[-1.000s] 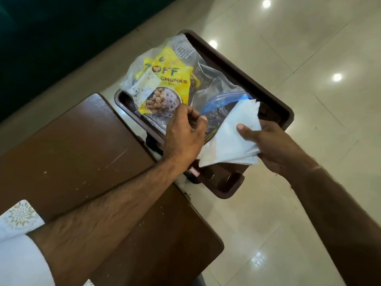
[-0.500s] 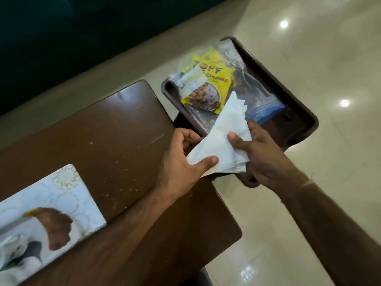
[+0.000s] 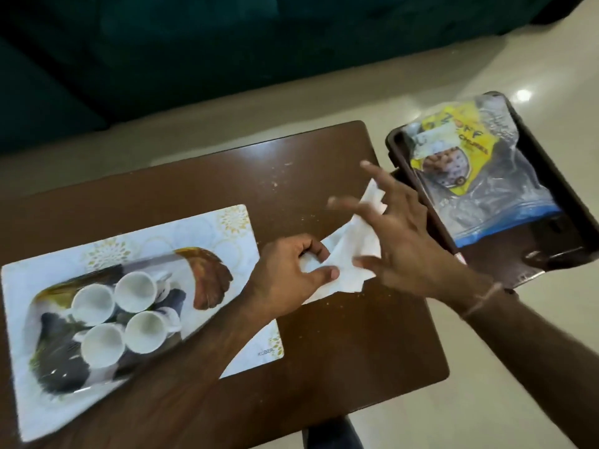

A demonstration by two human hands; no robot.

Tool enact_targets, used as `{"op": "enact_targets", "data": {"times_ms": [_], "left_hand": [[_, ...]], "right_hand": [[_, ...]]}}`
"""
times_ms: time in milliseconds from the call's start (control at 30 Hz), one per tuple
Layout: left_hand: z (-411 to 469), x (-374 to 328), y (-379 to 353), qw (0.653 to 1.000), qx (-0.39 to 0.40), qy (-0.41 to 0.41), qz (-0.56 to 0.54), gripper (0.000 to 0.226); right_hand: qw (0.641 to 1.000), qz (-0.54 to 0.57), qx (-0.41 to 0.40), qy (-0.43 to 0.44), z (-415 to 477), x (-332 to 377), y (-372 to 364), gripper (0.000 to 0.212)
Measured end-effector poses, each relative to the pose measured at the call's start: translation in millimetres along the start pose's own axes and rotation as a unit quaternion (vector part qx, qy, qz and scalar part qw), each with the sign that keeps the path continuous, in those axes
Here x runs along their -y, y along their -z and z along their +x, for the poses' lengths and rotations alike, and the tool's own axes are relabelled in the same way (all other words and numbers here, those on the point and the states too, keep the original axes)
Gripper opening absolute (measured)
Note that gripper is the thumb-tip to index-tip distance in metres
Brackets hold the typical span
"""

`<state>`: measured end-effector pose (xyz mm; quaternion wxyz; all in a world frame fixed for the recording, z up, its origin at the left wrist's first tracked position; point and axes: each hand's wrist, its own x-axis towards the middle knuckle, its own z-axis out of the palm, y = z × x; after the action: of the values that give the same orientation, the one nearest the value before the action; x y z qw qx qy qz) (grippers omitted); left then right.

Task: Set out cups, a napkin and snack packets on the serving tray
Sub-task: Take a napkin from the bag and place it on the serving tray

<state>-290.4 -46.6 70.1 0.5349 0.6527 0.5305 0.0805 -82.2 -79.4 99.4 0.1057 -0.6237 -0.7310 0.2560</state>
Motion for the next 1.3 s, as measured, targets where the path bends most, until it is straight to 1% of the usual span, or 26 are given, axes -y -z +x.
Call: {"op": "enact_targets", "data": {"times_ms": [33, 67, 133, 200, 267, 300, 333, 400, 500, 600, 667, 733, 800, 867, 900, 967, 1033, 1067, 1133, 1233, 1300], "left_hand": [[-6, 7, 7, 1.0, 0.001, -0.012, 0.023, 0.022], [-12, 13, 13, 0.999, 0.004, -0.022, 0.037, 0.023], [-24, 27, 26, 0.998, 0.004, -0.037, 0.057, 0.022], [-35, 39, 36, 0.997, -0.003, -0.042, 0.068, 0.02], [-47, 52, 46, 0.998, -0.009, -0.038, 0.041, 0.017], [-53, 58, 51, 0.999, -0.018, -0.035, 0.017, 0.016], [-58, 64, 53, 0.999, -0.032, -0.032, -0.011, 0.015], [-69, 75, 58, 0.994, -0.072, -0.015, -0.076, 0.015], [-84, 89, 57, 0.979, -0.124, 0.028, -0.161, 0.014], [-99, 103, 50, 0.951, -0.159, 0.088, -0.249, 0.017], [-109, 111, 42, 0.92, -0.164, 0.135, -0.329, 0.015], [-120, 120, 33, 0.884, -0.168, 0.19, -0.392, 0.014], [-130, 131, 24, 0.846, -0.177, 0.24, -0.442, 0.014], [-137, 140, 17, 0.809, -0.203, 0.278, -0.477, 0.02], [-140, 145, 15, 0.792, -0.224, 0.293, -0.487, 0.024], [-144, 155, 10, 0.761, -0.276, 0.321, -0.491, 0.032], [-144, 167, 8, 0.732, -0.317, 0.351, -0.49, 0.032], [-143, 173, 8, 0.723, -0.328, 0.363, -0.487, 0.029], [-141, 185, 10, 0.72, -0.339, 0.371, -0.479, 0.023], [-139, 198, 15, 0.742, -0.34, 0.359, -0.453, 0.017], [-138, 203, 19, 0.76, -0.334, 0.355, -0.429, 0.015]], "right_hand": [[0.996, -0.051, 0.057, 0.052, 9, 8, 0, 0.068], [0.986, -0.081, 0.11, 0.092, 18, 17, -1, 0.057], [0.964, -0.119, 0.196, 0.138, 33, 34, -6, 0.044], [0.938, -0.177, 0.258, 0.149, 48, 49, -9, 0.044], [0.911, -0.232, 0.31, 0.143, 61, 62, -12, 0.049], [0.905, -0.231, 0.333, 0.132, 67, 68, -13, 0.05], [0.907, -0.205, 0.35, 0.115, 71, 73, -13, 0.048], [0.918, -0.123, 0.37, 0.077, 78, 88, -14, 0.038], [0.926, 0.007, 0.377, -0.013, 80, 102, -22, 0.026], [0.917, 0.083, 0.381, -0.078, 80, 106, -35, 0.03], [0.916, 0.115, 0.368, -0.107, 77, 103, -44, 0.032], [0.91, 0.168, 0.352, -0.141, 75, 100, -55, 0.025], [0.89, 0.232, 0.356, -0.167, 70, 99, -68, 0.016], [0.872, 0.28, 0.354, -0.189, 65, 98, -86, 0.011], [0.868, 0.298, 0.342, -0.204, 64, 99, -96, 0.014], [0.867, 0.32, 0.299, -0.239, 63, 102, -118, 0.03], [0.87, 0.331, 0.254, -0.264, 64, 108, -137, 0.04], [0.872, 0.331, 0.236, -0.272, 66, 111, -146, 0.041], [0.877, 0.327, 0.208, -0.283, 69, 115, -163, 0.038], [0.882, 0.32, 0.171, -0.302, 72, 119, -183, 0.034], [0.897, 0.292, 0.143, -0.3, 72, 122, -192, 0.036]]}}
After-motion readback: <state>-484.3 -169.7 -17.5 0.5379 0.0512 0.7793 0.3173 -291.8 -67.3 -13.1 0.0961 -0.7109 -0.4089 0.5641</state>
